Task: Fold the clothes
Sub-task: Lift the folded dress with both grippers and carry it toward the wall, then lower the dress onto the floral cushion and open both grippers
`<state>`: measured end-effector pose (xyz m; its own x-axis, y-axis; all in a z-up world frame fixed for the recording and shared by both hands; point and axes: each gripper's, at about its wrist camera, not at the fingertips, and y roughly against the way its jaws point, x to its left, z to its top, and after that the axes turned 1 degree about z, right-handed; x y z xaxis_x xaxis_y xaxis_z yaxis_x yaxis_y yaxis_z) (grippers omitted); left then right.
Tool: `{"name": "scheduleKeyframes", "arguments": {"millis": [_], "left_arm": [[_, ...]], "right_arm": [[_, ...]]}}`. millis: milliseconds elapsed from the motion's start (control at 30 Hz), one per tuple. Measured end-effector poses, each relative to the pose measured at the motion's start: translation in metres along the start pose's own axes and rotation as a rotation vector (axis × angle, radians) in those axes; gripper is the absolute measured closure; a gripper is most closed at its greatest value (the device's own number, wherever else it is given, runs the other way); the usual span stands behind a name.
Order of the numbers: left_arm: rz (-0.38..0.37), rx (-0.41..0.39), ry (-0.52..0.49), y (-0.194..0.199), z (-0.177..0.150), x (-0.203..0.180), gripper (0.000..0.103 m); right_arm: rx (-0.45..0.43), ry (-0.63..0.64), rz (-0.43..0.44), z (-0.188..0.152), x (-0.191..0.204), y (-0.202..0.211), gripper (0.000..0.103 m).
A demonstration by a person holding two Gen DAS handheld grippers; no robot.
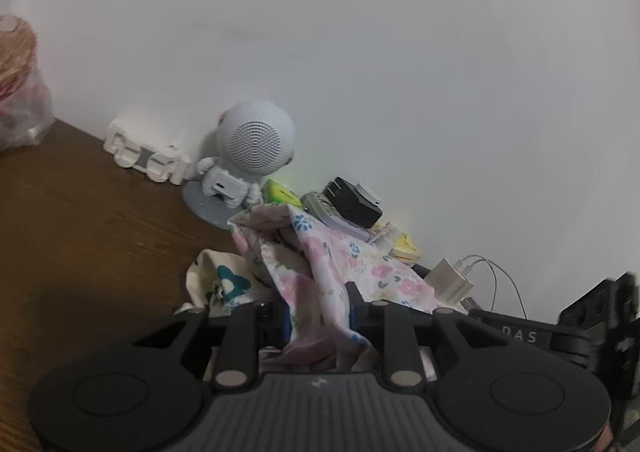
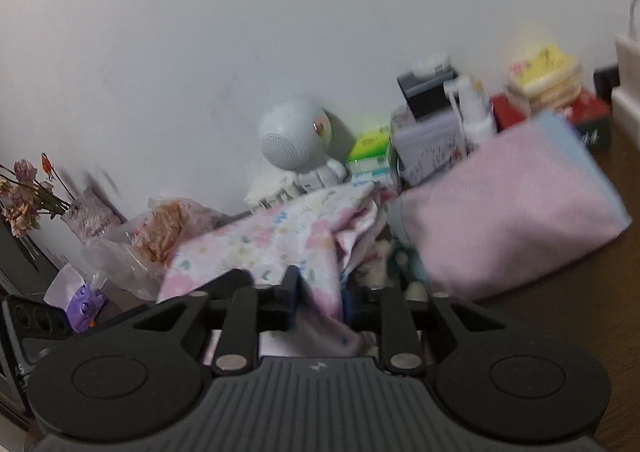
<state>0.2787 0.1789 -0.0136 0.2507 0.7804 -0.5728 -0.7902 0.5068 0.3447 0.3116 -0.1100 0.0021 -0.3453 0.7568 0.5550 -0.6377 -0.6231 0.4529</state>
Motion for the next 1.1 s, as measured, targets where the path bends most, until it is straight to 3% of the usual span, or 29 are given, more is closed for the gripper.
{"name": "scheduleKeyframes", "arguments": {"millis": [133,233,300,433,500,600,633,667,800,867,900,933,1000,1100], "left_arm": [[0.012,0.007,0.025,0.003,0.001,0.004,0.076],[0.044,-0.008,0.021,0.011,0.012,0.008,0.065],[0.100,-0.057,-0.007,0.024,0.022,0.000,0.056],[0.195,-0.170,-0.114,0.048,0.039,-0.025,0.056],[0.199,-0.210,-0.178,0.053,0.039,-0.043,0.056],[0.215,-0.203,-0.305,0.042,0.026,-0.069,0.057],[0.226,-0.188,-0.343,0.035,0.020,-0.074,0.063],[0.226,-0.170,-0.355,0.029,0.016,-0.073,0.072],[0.258,-0.109,-0.310,0.014,0.011,-0.058,0.082],[0.265,-0.099,-0.300,0.013,0.012,-0.052,0.082],[0.269,-0.094,-0.299,0.012,0.012,-0.050,0.082],[0.272,-0.089,-0.297,0.012,0.012,-0.048,0.082],[0.279,-0.080,-0.295,0.012,0.012,-0.046,0.082],[0.289,-0.063,-0.306,0.009,0.011,-0.043,0.082]], "right_arm": [[-0.025,0.017,0.005,-0.005,0.001,-0.004,0.064],[-0.052,0.073,-0.007,-0.007,0.010,-0.002,0.062],[-0.066,0.109,-0.022,-0.008,0.014,-0.001,0.060],[-0.113,0.154,-0.058,-0.003,0.017,0.009,0.032],[-0.128,0.175,-0.062,-0.001,0.019,0.010,0.032],[-0.149,0.220,-0.059,-0.001,0.026,0.012,0.031],[-0.157,0.230,-0.056,-0.001,0.028,0.014,0.030],[-0.165,0.241,-0.053,-0.001,0.030,0.016,0.030],[-0.197,0.236,-0.081,0.007,0.026,0.025,0.030],[-0.217,0.216,-0.105,0.009,0.022,0.030,0.032],[-0.228,0.206,-0.117,0.010,0.020,0.033,0.040],[-0.249,0.201,-0.112,0.011,0.019,0.035,0.055],[-0.284,0.185,-0.059,0.013,0.016,0.041,0.069],[-0.301,0.242,-0.032,0.010,0.024,0.038,0.077]]}}
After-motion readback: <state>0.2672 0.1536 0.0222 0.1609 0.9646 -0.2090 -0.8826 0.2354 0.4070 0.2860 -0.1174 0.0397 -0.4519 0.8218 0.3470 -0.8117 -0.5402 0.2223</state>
